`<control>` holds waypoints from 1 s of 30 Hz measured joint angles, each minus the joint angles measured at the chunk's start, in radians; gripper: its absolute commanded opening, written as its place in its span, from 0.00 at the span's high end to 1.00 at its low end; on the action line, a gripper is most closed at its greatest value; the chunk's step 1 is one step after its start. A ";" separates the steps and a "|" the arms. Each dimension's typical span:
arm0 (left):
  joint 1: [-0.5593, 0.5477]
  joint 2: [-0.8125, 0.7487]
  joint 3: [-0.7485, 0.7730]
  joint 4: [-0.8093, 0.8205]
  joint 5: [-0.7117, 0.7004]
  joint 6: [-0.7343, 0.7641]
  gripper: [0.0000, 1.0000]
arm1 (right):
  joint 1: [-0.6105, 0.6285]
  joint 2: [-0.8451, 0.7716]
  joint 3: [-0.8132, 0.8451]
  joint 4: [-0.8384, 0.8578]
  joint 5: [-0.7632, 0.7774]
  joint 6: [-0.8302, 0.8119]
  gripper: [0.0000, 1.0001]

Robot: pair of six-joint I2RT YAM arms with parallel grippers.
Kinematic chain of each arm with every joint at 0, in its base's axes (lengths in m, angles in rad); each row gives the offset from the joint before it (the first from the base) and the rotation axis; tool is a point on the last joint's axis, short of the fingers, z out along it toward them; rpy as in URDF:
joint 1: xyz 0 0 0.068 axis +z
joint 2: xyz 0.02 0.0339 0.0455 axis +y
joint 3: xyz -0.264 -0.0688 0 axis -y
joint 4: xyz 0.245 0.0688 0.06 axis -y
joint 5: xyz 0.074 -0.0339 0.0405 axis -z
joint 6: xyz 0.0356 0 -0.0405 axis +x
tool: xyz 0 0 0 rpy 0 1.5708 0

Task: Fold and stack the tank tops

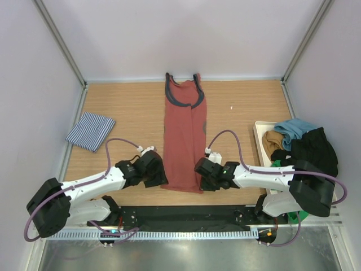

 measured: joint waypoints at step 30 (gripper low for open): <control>-0.224 -0.105 -0.130 0.032 -0.057 -0.241 0.99 | 0.008 -0.156 -0.060 -0.128 0.012 -0.002 0.99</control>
